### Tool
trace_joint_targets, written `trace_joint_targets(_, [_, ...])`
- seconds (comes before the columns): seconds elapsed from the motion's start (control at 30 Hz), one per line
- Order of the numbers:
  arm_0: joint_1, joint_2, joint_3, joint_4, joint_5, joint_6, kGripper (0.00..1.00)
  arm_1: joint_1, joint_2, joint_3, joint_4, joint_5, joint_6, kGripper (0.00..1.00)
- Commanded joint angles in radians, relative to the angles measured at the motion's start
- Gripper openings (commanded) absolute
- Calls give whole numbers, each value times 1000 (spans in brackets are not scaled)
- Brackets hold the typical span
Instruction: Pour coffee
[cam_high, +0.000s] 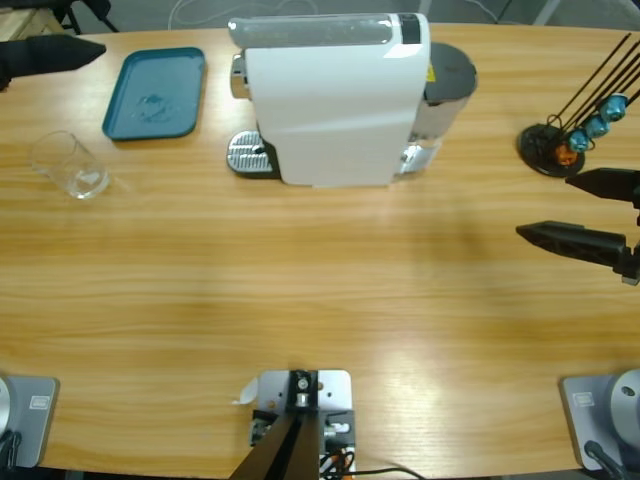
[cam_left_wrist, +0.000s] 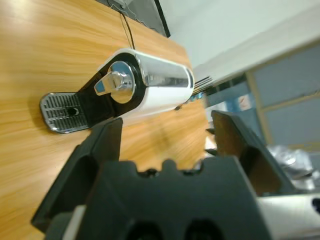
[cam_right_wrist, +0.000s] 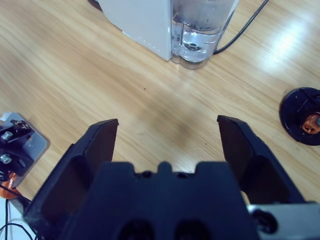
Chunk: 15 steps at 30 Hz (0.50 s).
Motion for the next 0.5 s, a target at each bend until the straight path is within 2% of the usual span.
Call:
trace_joint_targets(0.03, [37, 175, -49, -105, -120, -162, 729, 10, -20, 32, -10, -19, -1, 853])
trace_joint_targets(0.33, [28, 367, -80, -286, -293, -220, 729, 10, -25, 34, -10, -19, -1, 853])
trace_joint_targets(0.5, [28, 414, -71, -339, -317, -230, 729, 10, -24, 34, -10, -18, -1, 853])
